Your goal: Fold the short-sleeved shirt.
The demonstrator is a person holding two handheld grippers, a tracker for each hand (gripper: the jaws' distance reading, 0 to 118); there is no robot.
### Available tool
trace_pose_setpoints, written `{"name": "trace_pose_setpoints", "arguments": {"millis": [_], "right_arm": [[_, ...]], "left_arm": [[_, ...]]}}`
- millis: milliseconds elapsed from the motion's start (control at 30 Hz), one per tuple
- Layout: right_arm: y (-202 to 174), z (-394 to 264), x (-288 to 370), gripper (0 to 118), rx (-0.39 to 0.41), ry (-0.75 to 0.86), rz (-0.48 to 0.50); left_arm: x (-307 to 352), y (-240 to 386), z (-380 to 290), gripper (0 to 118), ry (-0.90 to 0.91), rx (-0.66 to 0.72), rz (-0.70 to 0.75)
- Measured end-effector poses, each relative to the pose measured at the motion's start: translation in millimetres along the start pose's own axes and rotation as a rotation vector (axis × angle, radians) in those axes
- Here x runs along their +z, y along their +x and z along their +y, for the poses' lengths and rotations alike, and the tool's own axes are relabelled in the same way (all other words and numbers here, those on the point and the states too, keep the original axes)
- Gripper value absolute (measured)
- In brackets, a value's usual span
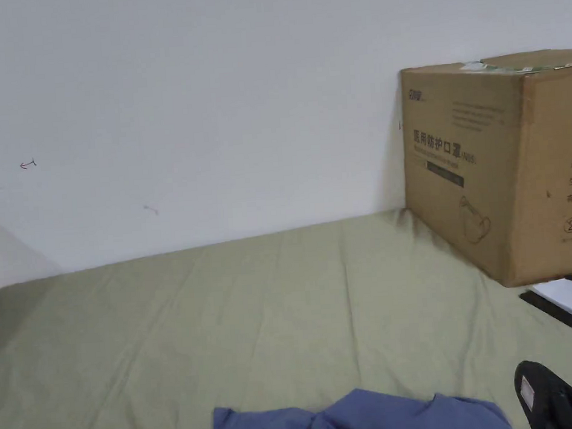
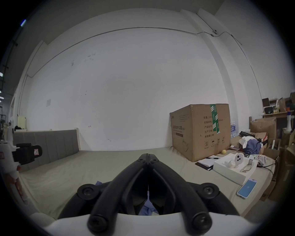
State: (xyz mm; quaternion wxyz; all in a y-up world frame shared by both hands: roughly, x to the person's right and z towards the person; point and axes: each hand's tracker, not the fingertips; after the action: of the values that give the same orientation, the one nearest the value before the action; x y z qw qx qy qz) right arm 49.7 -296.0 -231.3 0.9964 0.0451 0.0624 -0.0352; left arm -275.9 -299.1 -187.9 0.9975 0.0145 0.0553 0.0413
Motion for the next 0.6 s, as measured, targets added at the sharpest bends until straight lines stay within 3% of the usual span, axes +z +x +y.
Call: {"name": "trace_pose_setpoints", "arguments": {"millis": [133,433,533,600], "right_arm": [[1.1,3.4,-1.8,0,0.021,-0.016,-0.004],[11.4,7.5,-3.1,0,-0.017,-0.046,-0.018],[12.8,8.7,-6.6,0,-0.009,-0.056,-0.007],[14.7,10.3,-11.0,0,-0.015,-0.087,0.030]], "left_arm": [[-9.5,6.5,-7.5,0,-0.104,-0.070,-0.019],[-44.8,10.4,22.4,0,-0.135,-0.034,-0.010],[-105.8,-2.7,57.2,0,-0.358,0.109,-0.133],[-172.5,-22.8,63.2,0,-0.666,0.321,-0.348]]}}
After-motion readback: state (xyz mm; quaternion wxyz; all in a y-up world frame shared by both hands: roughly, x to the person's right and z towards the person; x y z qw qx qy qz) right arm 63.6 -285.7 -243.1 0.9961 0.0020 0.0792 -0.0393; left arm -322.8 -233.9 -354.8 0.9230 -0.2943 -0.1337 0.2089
